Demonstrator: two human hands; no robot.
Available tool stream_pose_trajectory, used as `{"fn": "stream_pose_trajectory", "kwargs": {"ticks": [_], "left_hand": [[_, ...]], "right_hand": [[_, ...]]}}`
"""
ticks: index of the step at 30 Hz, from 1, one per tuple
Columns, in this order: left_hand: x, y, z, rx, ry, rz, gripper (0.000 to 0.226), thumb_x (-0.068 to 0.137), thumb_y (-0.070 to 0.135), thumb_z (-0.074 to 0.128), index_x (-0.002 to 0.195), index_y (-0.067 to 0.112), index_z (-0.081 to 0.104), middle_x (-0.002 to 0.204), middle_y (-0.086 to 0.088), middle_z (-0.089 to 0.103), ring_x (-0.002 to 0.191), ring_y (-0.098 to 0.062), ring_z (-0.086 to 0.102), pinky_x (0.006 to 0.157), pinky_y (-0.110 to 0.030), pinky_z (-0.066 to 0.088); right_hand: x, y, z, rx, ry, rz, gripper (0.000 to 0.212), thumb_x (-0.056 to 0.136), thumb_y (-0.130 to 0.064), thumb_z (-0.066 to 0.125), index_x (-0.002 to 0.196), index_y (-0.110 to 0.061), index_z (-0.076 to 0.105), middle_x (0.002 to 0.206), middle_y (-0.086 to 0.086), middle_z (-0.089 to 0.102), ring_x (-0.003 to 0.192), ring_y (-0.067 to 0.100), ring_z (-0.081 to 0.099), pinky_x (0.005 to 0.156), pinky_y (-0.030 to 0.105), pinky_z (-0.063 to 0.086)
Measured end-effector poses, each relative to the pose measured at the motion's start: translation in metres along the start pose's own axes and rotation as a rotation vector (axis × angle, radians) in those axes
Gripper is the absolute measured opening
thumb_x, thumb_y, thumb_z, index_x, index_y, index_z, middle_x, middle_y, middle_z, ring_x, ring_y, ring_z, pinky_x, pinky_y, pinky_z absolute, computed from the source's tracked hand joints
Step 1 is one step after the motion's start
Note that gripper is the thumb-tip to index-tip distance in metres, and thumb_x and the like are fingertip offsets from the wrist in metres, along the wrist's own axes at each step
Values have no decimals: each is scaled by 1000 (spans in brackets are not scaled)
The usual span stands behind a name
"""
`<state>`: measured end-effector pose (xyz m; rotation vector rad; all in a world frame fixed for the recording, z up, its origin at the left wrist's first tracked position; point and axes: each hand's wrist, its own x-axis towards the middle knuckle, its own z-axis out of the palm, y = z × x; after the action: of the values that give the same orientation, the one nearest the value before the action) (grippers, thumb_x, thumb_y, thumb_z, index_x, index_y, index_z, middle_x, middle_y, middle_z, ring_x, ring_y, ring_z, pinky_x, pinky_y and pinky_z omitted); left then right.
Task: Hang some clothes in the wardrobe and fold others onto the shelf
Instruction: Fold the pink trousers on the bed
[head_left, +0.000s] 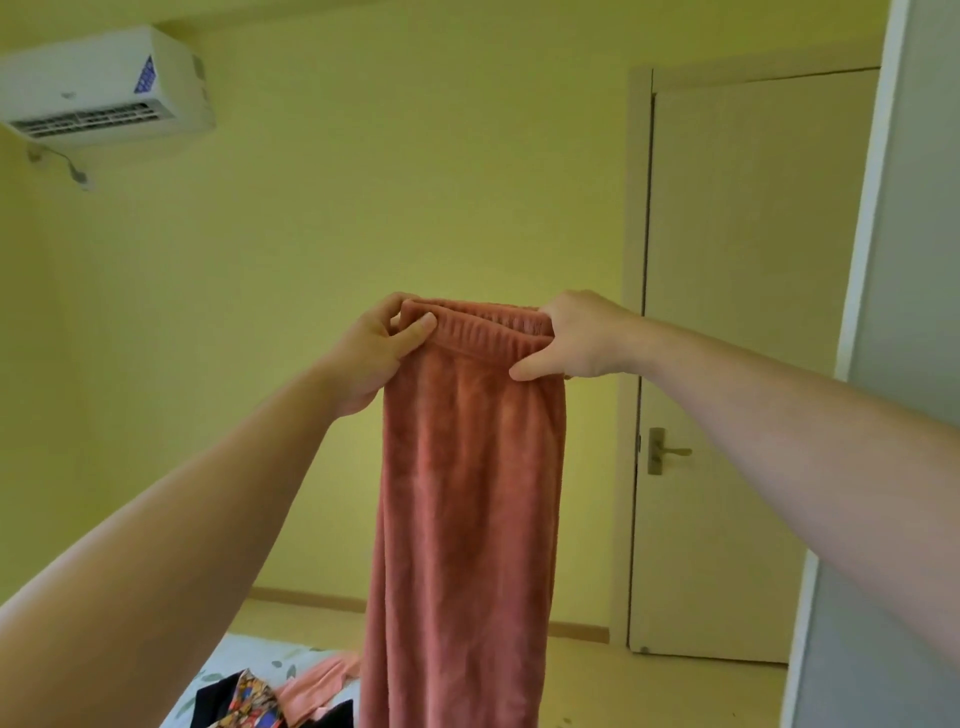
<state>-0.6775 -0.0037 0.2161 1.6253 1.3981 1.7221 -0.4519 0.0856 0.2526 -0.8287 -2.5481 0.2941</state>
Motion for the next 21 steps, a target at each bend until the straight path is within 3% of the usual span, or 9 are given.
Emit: {"fn": "stream_pose_trajectory", "kwargs": {"ticks": [3,8,13,16,21], "left_hand": [[-6,8,3,47,-58,50,11,102,19,54,106,24,63,95,6,70,91,-11,65,86,-29,55],[-18,23,11,91,-163,39,11,103,25,50,103,21,60,86,8,63,78,-6,60,63,-16,49],[-17,25,14,211,-113,31,13,102,31,54,97,21,61,90,2,62,82,-11,58,71,-27,47],[-16,22,10,203,-29,13,14,101,30,56,95,20,62,82,8,63,75,-9,57,71,-27,46],[-19,25,15,29,5,-37,10,99,22,59,100,12,62,89,0,65,81,-14,61,77,-31,49]], "right_hand": [[-3,1,-11,229,-106,17,22,74,-20,85,92,-12,75,93,8,77,84,23,74,75,33,61],[-8,12,-19,342,-155,30,25,76,-13,84,98,-12,74,94,5,77,87,18,75,75,27,60],[-14,15,-22,406,-194,13,33,76,-11,84,107,-12,72,100,6,77,94,20,74,88,38,59],[-20,13,-27,448,-157,-16,37,77,-12,84,111,-16,70,103,3,76,94,19,74,85,40,60],[-24,11,-23,500,-20,-5,38,83,-10,79,111,-18,55,105,6,69,93,25,72,74,44,62]]}}
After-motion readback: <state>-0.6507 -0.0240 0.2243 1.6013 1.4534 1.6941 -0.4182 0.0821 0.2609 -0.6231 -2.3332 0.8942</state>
